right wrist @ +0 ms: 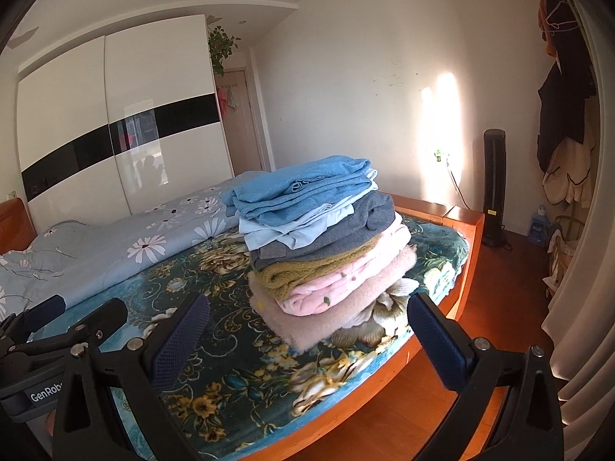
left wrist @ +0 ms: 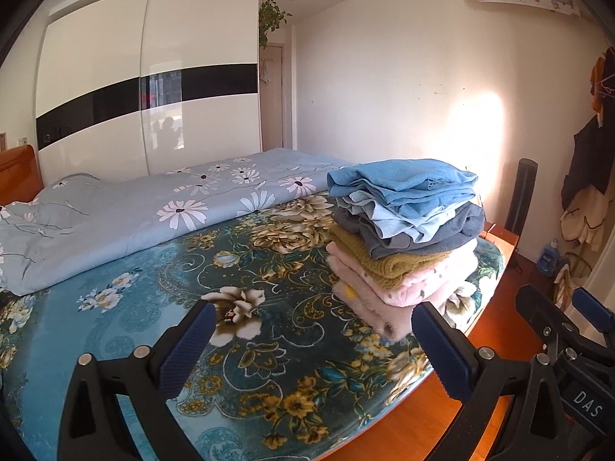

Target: Fold clothes

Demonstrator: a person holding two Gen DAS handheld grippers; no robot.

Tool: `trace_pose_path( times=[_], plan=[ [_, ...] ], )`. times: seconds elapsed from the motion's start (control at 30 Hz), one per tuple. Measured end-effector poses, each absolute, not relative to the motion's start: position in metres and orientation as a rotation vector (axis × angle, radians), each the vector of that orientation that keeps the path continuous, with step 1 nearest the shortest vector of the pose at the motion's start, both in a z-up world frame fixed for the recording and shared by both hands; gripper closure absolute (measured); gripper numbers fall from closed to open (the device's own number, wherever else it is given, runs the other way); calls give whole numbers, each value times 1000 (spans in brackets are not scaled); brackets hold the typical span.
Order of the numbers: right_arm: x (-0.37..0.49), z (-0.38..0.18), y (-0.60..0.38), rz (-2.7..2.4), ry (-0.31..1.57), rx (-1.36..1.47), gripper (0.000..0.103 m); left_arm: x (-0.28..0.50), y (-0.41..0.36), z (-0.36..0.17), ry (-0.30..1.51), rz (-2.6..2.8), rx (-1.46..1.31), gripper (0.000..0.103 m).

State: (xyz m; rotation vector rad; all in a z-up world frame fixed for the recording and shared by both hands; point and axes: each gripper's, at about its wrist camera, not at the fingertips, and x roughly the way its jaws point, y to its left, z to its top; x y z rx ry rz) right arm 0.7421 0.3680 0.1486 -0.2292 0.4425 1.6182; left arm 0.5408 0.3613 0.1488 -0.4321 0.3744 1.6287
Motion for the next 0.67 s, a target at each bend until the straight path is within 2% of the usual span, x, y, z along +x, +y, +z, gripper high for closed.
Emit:
trace_pose_path(
  times=[0.67],
  plan=[
    [737,148,359,1590,415,-246,0,543,358,147,391,1650,-409,0]
  ],
)
